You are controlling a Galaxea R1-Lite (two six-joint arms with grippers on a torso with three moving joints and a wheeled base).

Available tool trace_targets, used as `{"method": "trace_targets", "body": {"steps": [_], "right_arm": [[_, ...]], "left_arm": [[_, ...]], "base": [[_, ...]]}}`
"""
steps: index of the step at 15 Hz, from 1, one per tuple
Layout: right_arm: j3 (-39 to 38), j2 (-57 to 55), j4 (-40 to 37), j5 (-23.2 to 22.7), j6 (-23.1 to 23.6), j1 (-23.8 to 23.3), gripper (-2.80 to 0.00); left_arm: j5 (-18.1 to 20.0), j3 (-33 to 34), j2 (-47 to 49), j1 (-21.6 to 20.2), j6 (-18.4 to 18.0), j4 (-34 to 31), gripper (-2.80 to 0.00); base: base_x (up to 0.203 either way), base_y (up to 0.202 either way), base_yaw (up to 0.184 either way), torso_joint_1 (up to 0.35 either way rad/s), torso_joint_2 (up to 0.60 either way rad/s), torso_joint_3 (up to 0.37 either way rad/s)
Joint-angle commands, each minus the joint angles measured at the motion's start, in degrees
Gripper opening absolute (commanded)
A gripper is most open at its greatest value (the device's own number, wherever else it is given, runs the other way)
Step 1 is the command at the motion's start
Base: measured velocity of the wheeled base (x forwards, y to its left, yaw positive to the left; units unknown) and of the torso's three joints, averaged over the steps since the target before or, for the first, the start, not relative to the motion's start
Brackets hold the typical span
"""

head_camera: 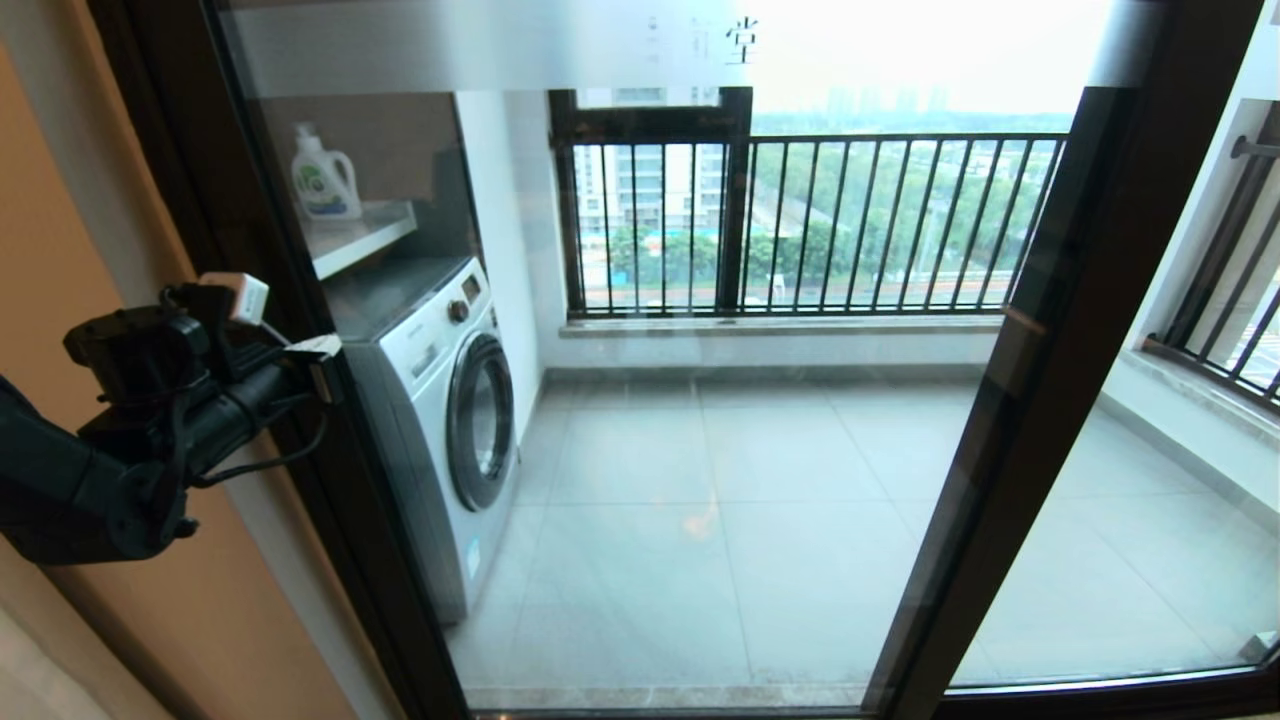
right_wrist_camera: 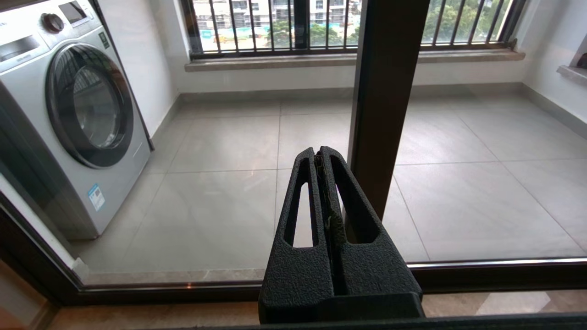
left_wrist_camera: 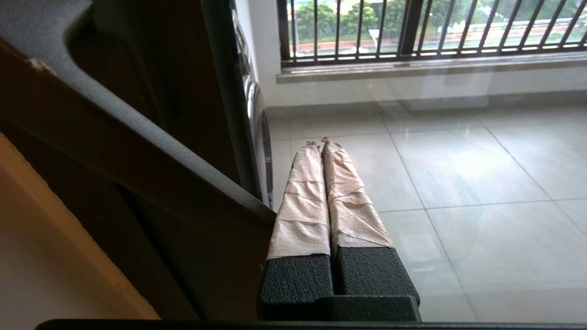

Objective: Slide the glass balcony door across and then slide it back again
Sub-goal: Open the slid door

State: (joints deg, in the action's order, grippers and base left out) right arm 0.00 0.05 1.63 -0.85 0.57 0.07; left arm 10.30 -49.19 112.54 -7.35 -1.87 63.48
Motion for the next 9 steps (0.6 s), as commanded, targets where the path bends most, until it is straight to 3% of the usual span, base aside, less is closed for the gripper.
{"method": "trace_targets", "body": {"steps": [1,7,9], "right_arm": [[-0.5,0.0,0.0,0.0,0.0,0.0,-2.80],[-0.5,0.0,0.0,0.0,0.0,0.0,-2.80],[-0.5,0.0,0.0,0.0,0.0,0.0,-2.80]], "left_arm": [[0.0,0.1,0.5,-1.2,0.0,0.4,-2.80],[0.7,-0.3,1.8,-8.0,0.5,0.4,-2.80],[0.7,-0.2,1.8,-8.4,0.5,0.4,-2.80]], "base": [[0.000,0.000,0.000,0.000,0.00,0.000],[0.000,0.000,0.000,0.000,0.00,0.000],[0.000,0.000,0.000,0.000,0.00,0.000]]}}
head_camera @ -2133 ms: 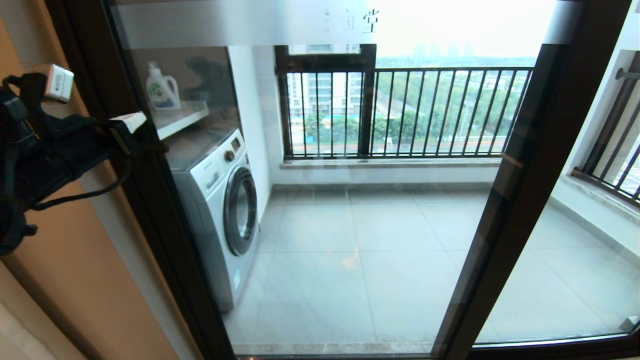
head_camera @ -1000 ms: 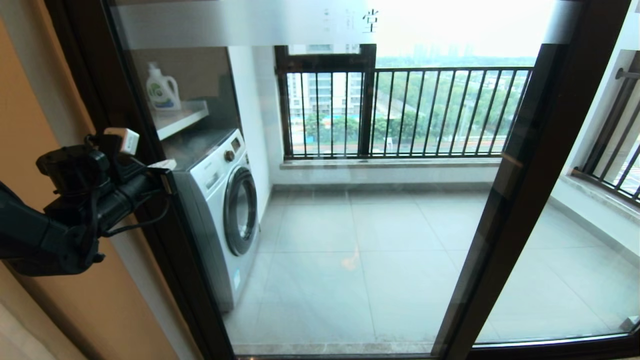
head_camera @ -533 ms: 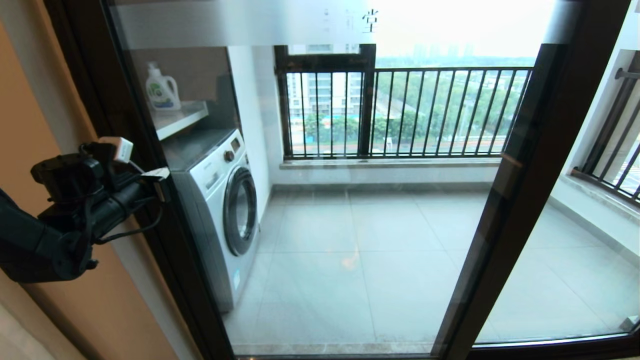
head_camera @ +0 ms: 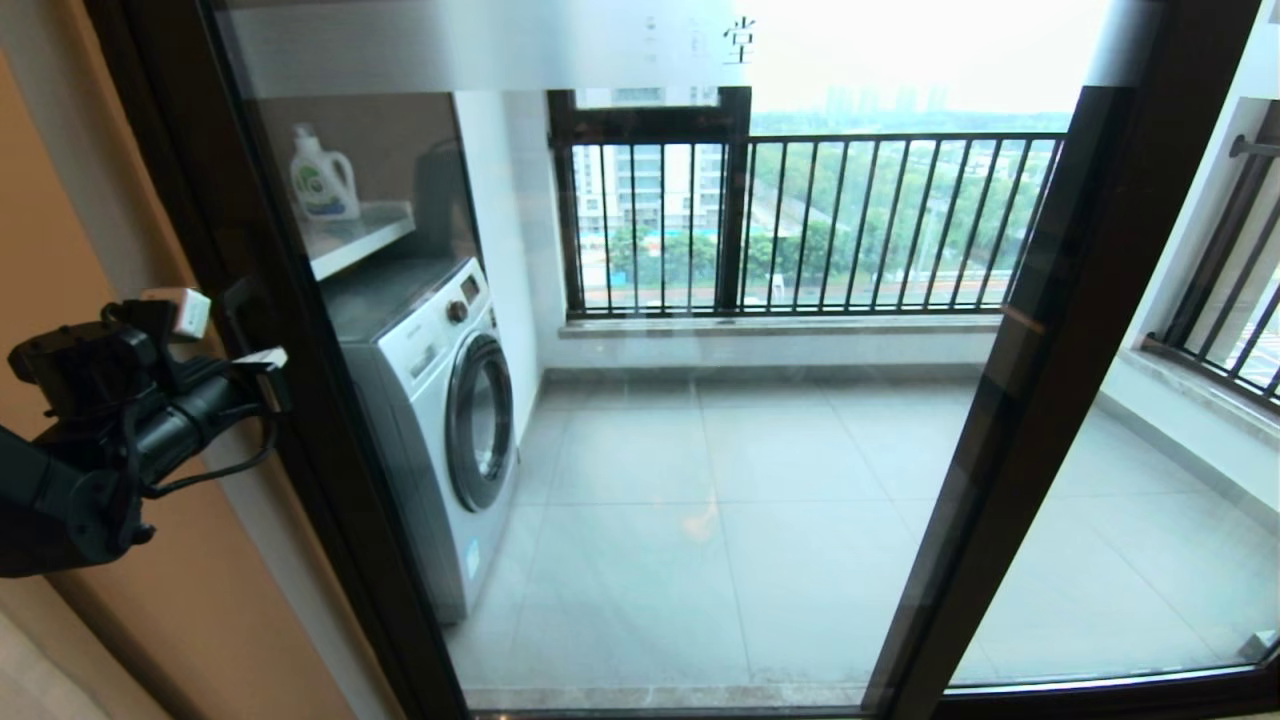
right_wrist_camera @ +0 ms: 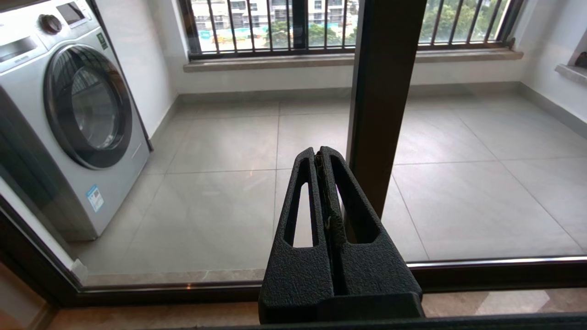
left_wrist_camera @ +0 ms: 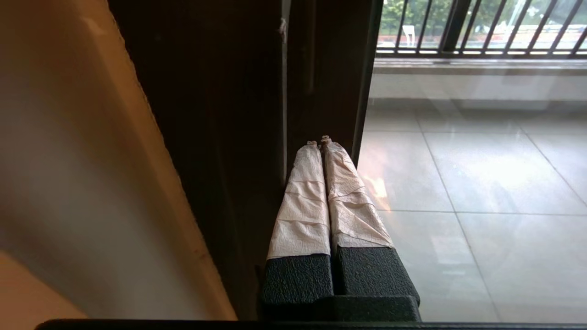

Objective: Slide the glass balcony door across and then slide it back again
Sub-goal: Open the slid door

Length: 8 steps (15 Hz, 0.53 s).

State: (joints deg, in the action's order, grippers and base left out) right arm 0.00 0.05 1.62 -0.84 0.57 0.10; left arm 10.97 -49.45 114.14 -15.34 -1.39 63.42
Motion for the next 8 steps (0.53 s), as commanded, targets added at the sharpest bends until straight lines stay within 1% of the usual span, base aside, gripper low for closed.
{"method": "trace_targets", "body": {"steps": [1,5,8], "right_arm": [[-0.5,0.0,0.0,0.0,0.0,0.0,-2.80],[-0.5,0.0,0.0,0.0,0.0,0.0,-2.80],[-0.5,0.0,0.0,0.0,0.0,0.0,-2.80]], "left_arm": [[0.0,0.2,0.1,-0.4,0.0,0.5,-2.80],[0.4,1.2,-2.1,-0.3,0.1,0.7,-2.80],[3.5,6.9,-7.2,0.4,0.1,0.8,-2.80]], "base": [[0.000,0.000,0.000,0.000,0.00,0.000],[0.000,0.000,0.000,0.000,0.00,0.000],[0.000,0.000,0.000,0.000,0.00,0.000]]}}
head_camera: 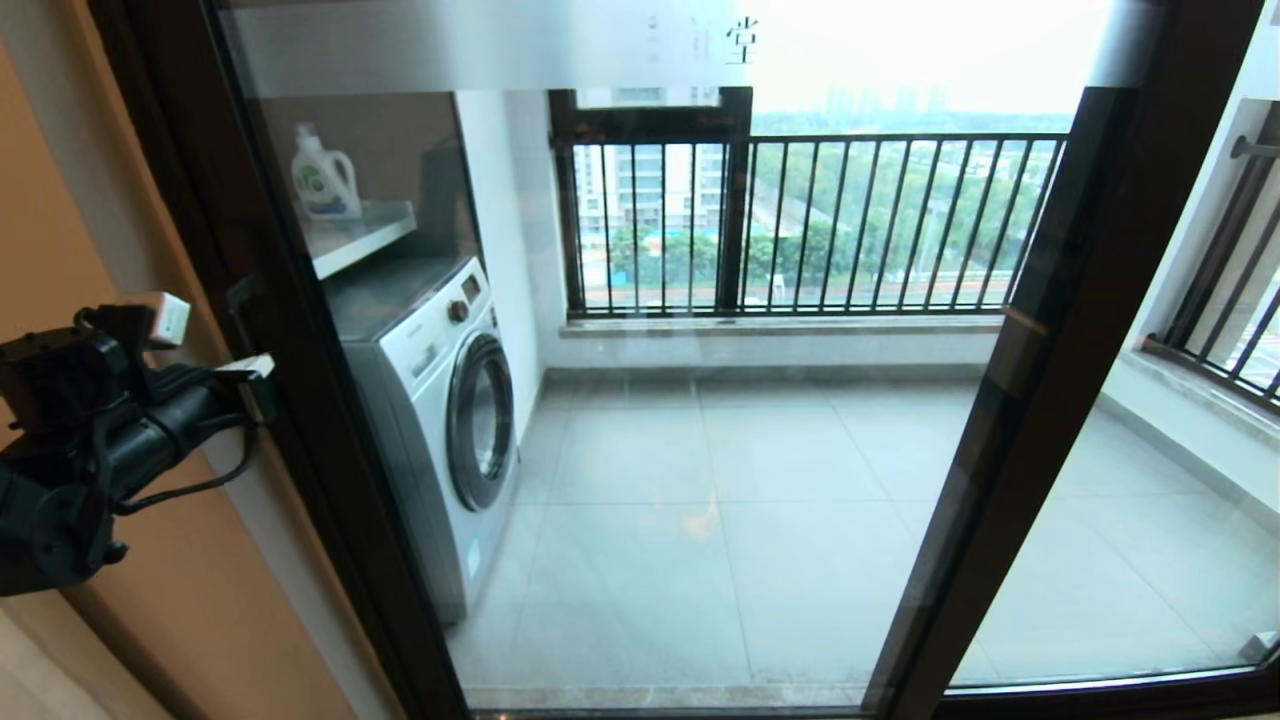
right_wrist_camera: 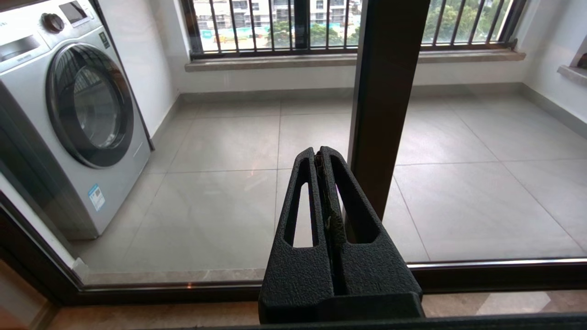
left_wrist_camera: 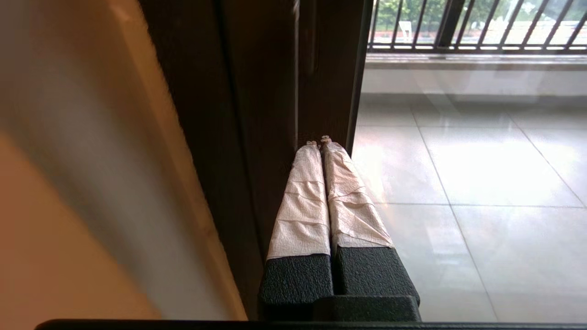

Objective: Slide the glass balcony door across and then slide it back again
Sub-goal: Open the slid door

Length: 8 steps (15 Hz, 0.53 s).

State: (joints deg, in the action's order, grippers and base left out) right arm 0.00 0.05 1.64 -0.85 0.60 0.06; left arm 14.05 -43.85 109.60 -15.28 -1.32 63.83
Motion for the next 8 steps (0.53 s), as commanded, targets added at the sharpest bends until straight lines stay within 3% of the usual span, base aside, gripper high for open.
{"method": "trace_targets", "body": {"steps": [1,4,8], "right_arm": [[-0.5,0.0,0.0,0.0,0.0,0.0,-2.80],[-0.5,0.0,0.0,0.0,-0.1,0.0,-2.80],[-0.5,0.0,0.0,0.0,-0.1,0.0,-2.80]], "left_arm": [[1.3,3.1,-4.7,0.6,0.0,0.4,-2.80],[1.2,5.3,-8.5,0.3,-0.1,0.3,-2.80],[1.6,4.1,-9.2,-3.3,-0.2,0.3,-2.80]], "base": [[0.000,0.000,0.000,0.000,0.00,0.000],[0.000,0.000,0.000,0.000,0.00,0.000],[0.000,0.000,0.000,0.000,0.00,0.000]]}}
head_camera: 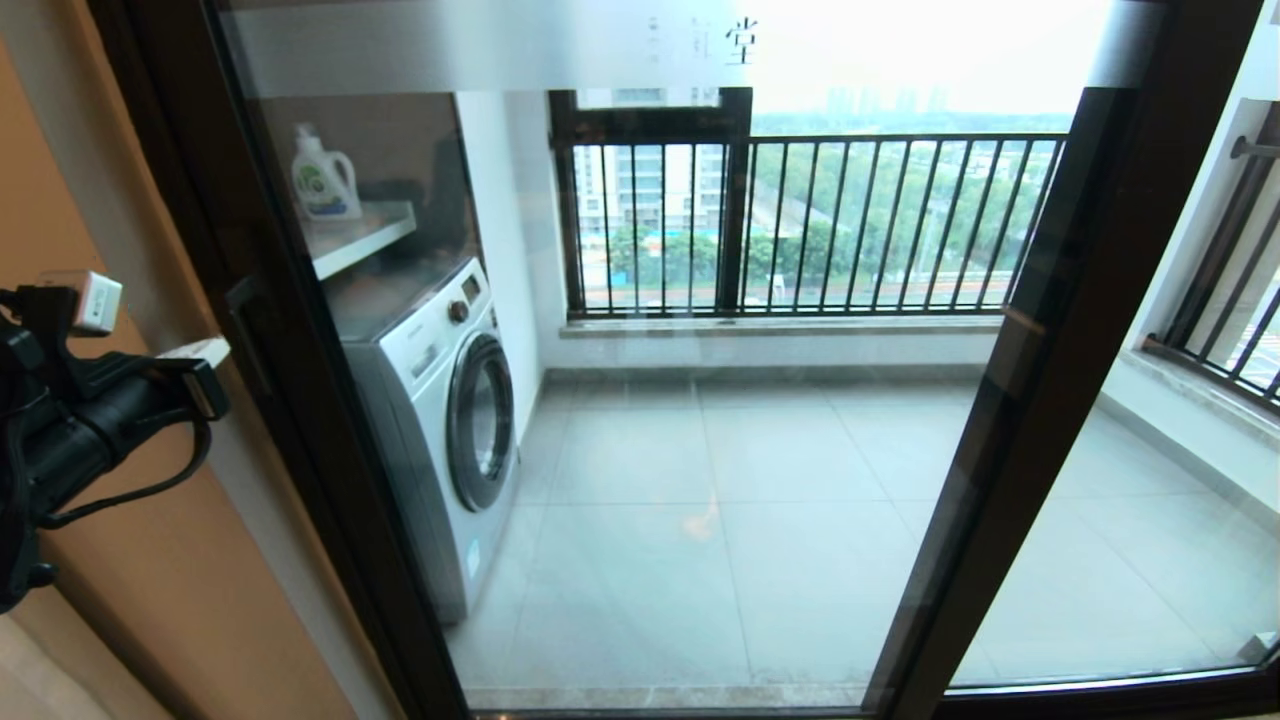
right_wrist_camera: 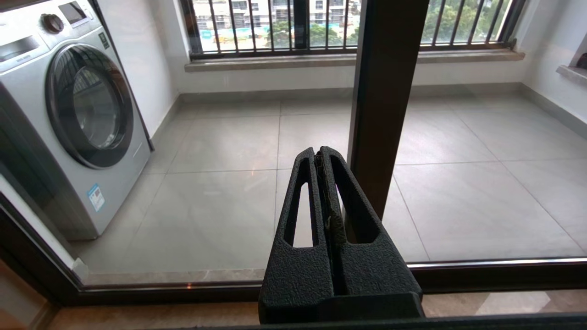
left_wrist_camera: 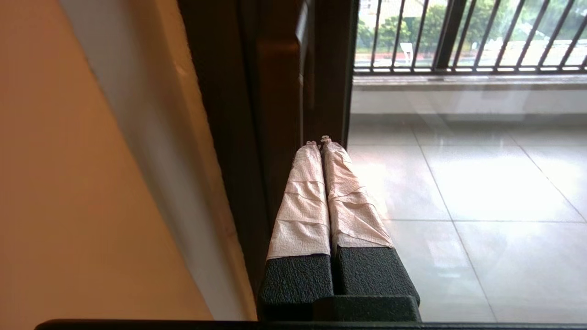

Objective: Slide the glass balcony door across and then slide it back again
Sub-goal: Open the slid door

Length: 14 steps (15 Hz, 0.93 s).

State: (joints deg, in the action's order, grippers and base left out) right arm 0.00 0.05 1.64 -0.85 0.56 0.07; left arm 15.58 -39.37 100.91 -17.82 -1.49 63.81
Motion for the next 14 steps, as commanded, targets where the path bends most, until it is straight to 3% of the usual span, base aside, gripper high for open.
{"method": "trace_targets", "body": {"steps": [1,14], "right_arm": [[-0.5,0.0,0.0,0.0,0.0,0.0,-2.80],[-0.5,0.0,0.0,0.0,0.0,0.0,-2.80]], "left_arm": [[0.2,-1.0,-0.2,-1.7,0.0,0.3,-2.80],[-0.4,-15.8,11.2,-2.2,0.3,0.0,-2.80]], "base": [[0.000,0.000,0.000,0.000,0.00,0.000],[0.000,0.000,0.000,0.000,0.00,0.000]]}}
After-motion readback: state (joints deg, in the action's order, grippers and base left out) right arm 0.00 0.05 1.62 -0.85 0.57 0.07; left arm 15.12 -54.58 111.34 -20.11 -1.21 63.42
